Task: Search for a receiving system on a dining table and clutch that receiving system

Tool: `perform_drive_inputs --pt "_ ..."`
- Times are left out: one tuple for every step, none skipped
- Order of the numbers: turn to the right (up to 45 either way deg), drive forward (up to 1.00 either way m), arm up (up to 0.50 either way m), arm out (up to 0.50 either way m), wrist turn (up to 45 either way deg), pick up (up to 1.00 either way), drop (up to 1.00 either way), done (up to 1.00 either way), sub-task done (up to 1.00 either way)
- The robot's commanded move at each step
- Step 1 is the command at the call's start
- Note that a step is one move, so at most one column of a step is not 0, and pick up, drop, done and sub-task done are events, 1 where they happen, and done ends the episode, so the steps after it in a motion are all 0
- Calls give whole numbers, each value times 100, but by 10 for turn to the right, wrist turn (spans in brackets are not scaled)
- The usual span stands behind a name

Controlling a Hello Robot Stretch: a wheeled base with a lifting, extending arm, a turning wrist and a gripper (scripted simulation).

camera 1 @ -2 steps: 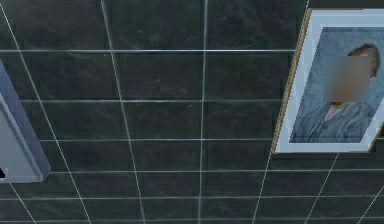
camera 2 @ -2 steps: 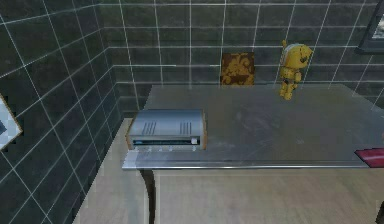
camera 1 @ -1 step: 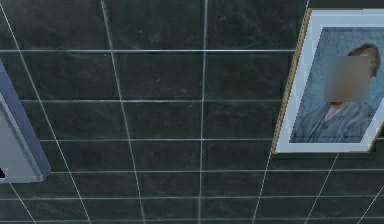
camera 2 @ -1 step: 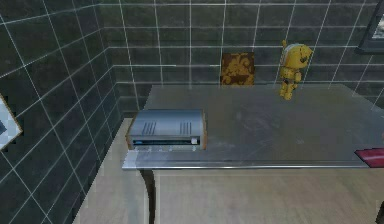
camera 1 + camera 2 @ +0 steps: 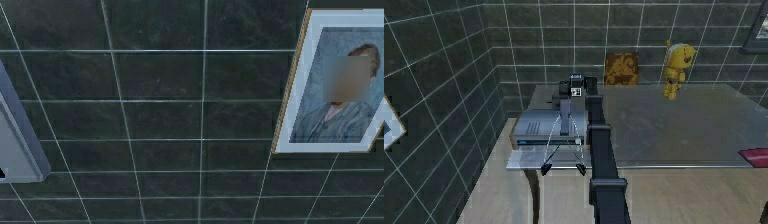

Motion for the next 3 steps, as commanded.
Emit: perform_drive_inputs --pt "0 0 0 0 450 0 0 0 0" --pt "0 0 0 0 450 0 0 0 0" --pt "0 0 0 0 450 0 0 0 0"
